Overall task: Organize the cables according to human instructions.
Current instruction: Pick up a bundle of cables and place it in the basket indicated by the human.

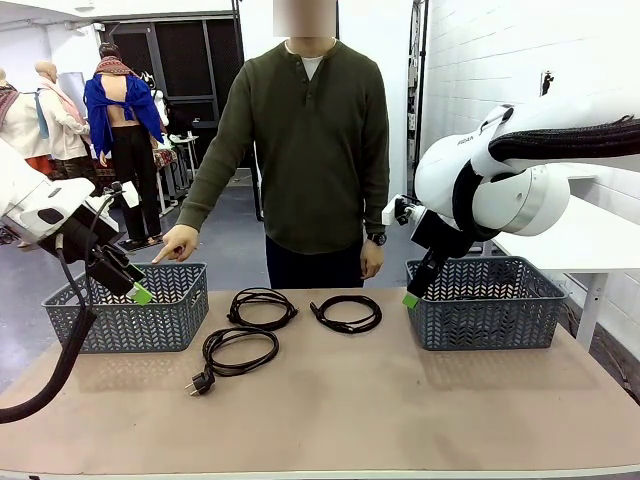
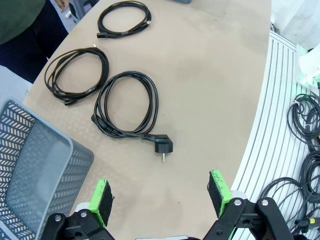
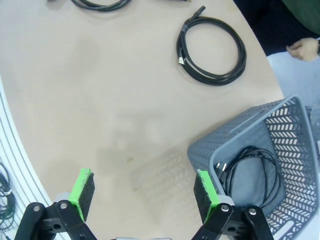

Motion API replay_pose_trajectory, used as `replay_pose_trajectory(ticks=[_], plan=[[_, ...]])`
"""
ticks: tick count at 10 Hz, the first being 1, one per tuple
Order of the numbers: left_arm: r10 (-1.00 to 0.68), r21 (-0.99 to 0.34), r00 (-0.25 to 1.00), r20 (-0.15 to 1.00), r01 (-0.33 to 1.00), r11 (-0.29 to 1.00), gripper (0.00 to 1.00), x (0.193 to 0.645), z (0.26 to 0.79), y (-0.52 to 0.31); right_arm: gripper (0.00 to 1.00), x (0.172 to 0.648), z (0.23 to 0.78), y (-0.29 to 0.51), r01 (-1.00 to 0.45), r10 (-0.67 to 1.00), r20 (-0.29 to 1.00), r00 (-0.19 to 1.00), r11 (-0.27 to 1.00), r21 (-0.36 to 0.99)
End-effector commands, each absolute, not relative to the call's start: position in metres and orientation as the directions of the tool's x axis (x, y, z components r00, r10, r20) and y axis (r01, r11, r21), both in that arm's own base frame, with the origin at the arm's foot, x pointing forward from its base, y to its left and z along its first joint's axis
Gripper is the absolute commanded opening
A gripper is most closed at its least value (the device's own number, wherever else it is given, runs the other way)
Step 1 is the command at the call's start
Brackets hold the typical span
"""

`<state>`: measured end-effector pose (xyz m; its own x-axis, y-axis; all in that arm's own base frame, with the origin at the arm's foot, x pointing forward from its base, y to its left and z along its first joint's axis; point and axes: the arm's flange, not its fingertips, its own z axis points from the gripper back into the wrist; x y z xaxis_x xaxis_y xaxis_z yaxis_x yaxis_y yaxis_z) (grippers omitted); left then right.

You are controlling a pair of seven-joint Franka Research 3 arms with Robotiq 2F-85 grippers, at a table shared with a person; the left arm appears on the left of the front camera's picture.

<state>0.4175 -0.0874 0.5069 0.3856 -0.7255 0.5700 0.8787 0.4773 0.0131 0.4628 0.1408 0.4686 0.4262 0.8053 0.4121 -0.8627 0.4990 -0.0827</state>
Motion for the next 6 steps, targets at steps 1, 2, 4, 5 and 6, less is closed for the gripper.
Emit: replay_pose_trajectory(ticks=[1,2,4,5,6], plan=[[-0.716,0.021,0.422,0.556,0.854,0.520,1.00,0.428,0.515,-0.098,1.00,0.462,0.468,0.141,-0.861,0.803,0.412,0.429,0.502,-0.081],[-0.723,0.034,0.437,0.535,0.844,0.535,1.00,0.429,0.514,-0.103,1.00,0.462,0.468,0.141,-0.861,0.803,0.412,0.429,0.502,-0.081],[-0.674,0.033,0.542,0.502,0.766,0.642,1.00,0.444,0.529,-0.122,1.00,0.462,0.468,0.141,-0.861,0.803,0.412,0.429,0.502,-0.081],[-0.643,0.042,0.597,0.480,0.716,0.696,1.00,0.450,0.533,-0.140,1.00,0.462,0.468,0.141,-0.861,0.803,0.412,0.429,0.502,-0.081],[-0.632,0.066,0.634,0.445,0.681,0.729,1.00,0.456,0.536,-0.157,1.00,0.462,0.468,0.141,-0.861,0.803,0.412,0.429,0.502,-0.081]])
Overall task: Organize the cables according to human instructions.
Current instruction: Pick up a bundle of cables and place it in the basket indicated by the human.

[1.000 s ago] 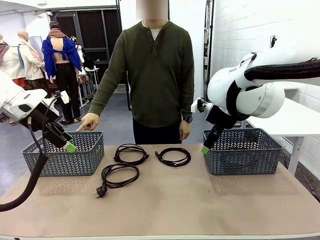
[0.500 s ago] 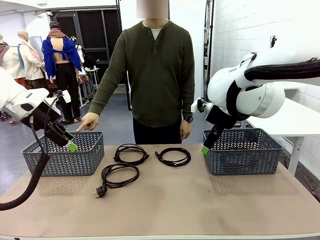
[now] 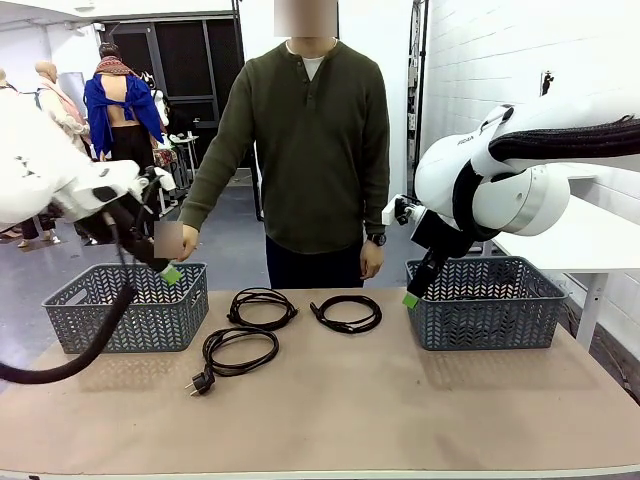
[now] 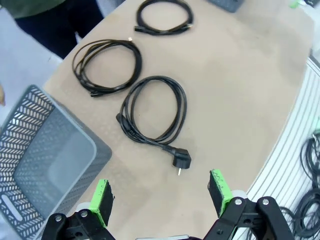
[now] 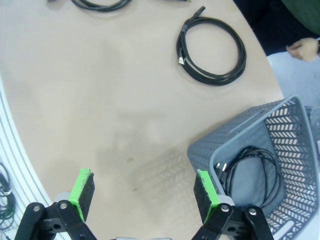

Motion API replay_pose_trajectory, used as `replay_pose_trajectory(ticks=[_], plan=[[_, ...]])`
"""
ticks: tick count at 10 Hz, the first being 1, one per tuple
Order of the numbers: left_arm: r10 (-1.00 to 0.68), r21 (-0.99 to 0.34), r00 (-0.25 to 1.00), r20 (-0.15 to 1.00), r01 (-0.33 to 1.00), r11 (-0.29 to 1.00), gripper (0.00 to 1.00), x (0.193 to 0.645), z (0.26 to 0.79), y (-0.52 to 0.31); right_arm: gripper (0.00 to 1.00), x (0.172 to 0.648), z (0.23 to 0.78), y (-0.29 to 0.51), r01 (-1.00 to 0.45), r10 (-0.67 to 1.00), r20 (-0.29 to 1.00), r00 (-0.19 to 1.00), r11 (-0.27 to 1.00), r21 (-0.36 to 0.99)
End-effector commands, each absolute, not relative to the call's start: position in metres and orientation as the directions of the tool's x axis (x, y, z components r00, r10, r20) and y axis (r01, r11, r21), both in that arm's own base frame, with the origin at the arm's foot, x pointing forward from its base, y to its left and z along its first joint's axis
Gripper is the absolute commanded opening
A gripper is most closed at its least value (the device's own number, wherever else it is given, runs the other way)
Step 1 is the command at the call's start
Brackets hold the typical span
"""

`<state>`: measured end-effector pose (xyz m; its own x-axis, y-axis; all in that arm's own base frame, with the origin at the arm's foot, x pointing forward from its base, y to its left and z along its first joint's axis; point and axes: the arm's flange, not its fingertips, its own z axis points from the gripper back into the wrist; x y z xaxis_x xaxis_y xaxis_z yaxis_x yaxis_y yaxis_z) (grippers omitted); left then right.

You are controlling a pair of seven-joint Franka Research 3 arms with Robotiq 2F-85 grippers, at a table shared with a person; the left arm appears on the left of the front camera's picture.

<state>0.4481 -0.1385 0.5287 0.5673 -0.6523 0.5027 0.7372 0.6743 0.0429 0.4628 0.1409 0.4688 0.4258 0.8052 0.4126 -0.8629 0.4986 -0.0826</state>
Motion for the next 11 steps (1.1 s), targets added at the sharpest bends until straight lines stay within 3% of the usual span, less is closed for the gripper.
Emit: replay_pose_trajectory(ticks=[1,5,6,11], plan=[[-0.626,0.091,0.660,0.415,0.655,0.750,1.00,0.460,0.535,-0.171,1.00,0.462,0.468,0.141,-0.861,0.803,0.412,0.429,0.502,-0.081],[-0.582,0.075,0.756,0.301,0.589,0.804,1.00,0.471,0.529,-0.196,1.00,0.462,0.468,0.141,-0.861,0.803,0.412,0.429,0.502,-0.081],[-0.585,0.063,0.710,0.392,0.614,0.787,1.00,0.464,0.524,-0.192,1.00,0.462,0.468,0.141,-0.861,0.803,0.412,0.429,0.502,-0.081],[-0.585,0.063,0.710,0.392,0.614,0.787,1.00,0.464,0.524,-0.192,1.00,0.462,0.468,0.141,-0.861,0.803,0.412,0.429,0.502,-0.081]])
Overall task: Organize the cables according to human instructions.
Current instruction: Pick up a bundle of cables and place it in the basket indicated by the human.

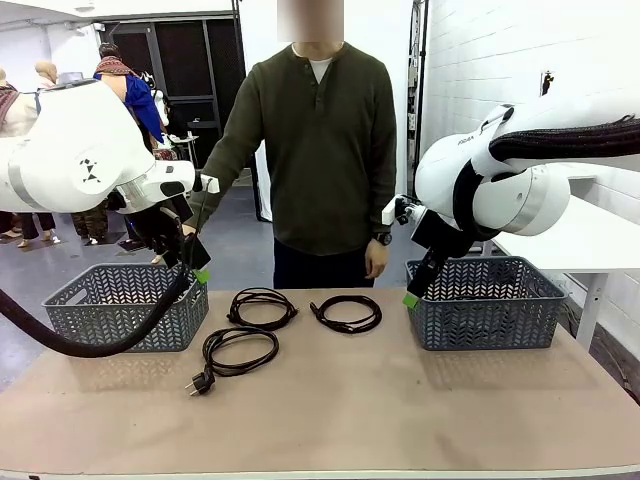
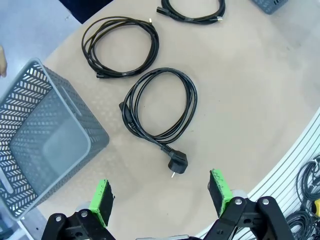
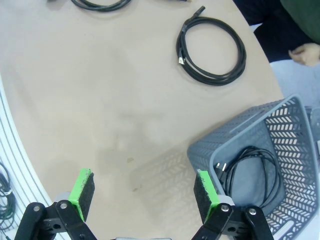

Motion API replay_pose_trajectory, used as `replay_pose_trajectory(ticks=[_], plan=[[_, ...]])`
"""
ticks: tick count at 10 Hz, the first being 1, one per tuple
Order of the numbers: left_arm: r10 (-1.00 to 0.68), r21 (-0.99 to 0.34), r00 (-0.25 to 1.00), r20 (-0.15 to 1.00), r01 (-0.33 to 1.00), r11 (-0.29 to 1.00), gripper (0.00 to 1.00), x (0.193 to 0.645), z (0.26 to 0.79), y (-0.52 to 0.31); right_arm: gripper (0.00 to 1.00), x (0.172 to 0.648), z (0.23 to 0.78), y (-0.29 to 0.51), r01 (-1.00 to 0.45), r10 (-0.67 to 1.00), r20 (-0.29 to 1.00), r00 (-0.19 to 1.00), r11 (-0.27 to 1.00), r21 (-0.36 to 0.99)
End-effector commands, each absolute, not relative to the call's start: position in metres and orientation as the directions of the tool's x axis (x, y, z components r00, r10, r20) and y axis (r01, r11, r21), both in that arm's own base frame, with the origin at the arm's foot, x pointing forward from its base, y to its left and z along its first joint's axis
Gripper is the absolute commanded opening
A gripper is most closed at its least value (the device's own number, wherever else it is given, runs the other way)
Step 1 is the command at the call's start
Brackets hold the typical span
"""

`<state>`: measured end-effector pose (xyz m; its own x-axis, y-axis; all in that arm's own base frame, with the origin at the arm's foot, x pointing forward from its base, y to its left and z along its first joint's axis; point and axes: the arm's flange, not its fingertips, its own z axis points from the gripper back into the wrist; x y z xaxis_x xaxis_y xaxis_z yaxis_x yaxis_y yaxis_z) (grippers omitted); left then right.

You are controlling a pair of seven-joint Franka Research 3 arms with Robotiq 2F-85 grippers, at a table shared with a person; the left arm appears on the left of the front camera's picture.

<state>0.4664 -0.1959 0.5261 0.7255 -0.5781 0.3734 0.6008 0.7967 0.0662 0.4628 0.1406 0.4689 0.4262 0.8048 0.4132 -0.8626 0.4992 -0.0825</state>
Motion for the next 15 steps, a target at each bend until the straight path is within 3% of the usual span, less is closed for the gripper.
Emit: replay_pose_trajectory(ticks=[1,8,11,15], plan=[[-0.585,0.063,0.710,0.392,0.614,0.787,1.00,0.464,0.524,-0.192,1.00,0.462,0.468,0.141,-0.861,0.803,0.412,0.429,0.502,-0.081],[-0.578,0.066,0.726,0.373,0.601,0.797,1.00,0.466,0.526,-0.196,1.00,0.462,0.468,0.141,-0.861,0.803,0.412,0.429,0.502,-0.081],[-0.336,0.027,0.871,0.358,0.350,0.936,1.00,0.474,0.507,-0.219,1.00,0.462,0.468,0.141,-0.861,0.803,0.412,0.429,0.502,-0.081],[-0.179,0.081,0.939,0.292,0.163,0.983,1.00,0.484,0.457,-0.237,1.00,0.462,0.468,0.141,-0.861,0.803,0.412,0.429,0.502,-0.081]])
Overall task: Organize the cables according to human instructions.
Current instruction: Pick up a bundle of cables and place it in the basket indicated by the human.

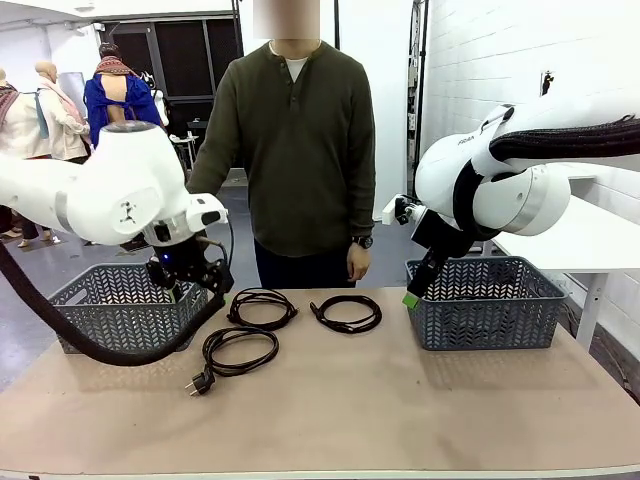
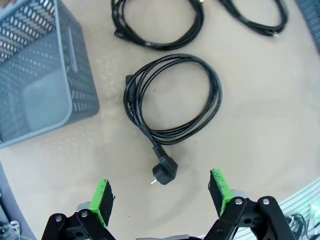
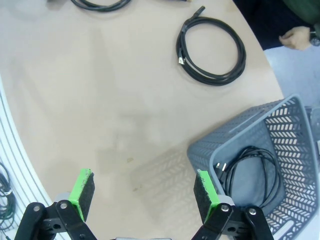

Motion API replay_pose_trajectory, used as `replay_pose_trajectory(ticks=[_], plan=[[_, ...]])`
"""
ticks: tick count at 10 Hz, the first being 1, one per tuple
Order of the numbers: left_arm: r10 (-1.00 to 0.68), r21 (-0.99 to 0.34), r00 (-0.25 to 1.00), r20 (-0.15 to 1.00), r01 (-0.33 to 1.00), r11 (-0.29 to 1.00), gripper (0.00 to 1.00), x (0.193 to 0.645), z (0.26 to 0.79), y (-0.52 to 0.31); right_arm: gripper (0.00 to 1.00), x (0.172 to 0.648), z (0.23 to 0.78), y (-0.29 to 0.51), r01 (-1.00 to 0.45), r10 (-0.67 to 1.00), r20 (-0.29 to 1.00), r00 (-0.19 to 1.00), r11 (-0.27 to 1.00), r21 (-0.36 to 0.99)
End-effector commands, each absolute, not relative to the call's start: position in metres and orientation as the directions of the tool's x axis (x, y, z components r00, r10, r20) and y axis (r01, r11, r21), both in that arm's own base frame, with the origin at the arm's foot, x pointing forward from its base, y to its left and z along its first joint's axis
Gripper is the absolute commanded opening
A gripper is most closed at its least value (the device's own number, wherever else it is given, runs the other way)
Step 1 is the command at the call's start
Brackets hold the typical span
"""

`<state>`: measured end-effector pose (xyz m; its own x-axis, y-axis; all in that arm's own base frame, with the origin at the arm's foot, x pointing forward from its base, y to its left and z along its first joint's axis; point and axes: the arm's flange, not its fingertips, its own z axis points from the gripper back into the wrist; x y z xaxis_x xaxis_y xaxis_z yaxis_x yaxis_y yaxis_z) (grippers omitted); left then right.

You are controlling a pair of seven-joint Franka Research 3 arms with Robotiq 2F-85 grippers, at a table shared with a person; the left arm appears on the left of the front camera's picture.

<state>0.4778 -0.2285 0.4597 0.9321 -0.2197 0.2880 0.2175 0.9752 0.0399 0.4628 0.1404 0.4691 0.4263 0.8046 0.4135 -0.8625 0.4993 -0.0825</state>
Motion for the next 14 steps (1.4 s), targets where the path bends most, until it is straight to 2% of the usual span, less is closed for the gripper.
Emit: replay_pose_trajectory(ticks=[1,5,6,13,14], plan=[[-0.144,0.063,0.953,0.265,0.132,0.989,1.00,0.487,0.444,-0.236,1.00,0.462,0.468,0.141,-0.861,0.803,0.412,0.429,0.502,-0.081],[-0.136,-0.065,0.972,0.191,0.151,0.986,1.00,0.492,0.417,-0.223,1.00,0.462,0.468,0.141,-0.861,0.803,0.412,0.429,0.502,-0.081],[-0.122,0.000,0.971,0.206,0.124,0.992,1.00,0.488,0.414,-0.230,1.00,0.462,0.468,0.141,-0.861,0.803,0.412,0.429,0.502,-0.081],[-0.126,-0.020,0.973,0.196,0.132,0.991,1.00,0.489,0.411,-0.230,1.00,0.462,0.468,0.141,-0.861,0.803,0.412,0.429,0.502,-0.081],[-0.089,-0.024,0.978,0.190,0.095,0.995,1.00,0.492,0.406,-0.226,1.00,0.462,0.468,0.141,-0.861,0.803,0.412,0.429,0.502,-0.081]])
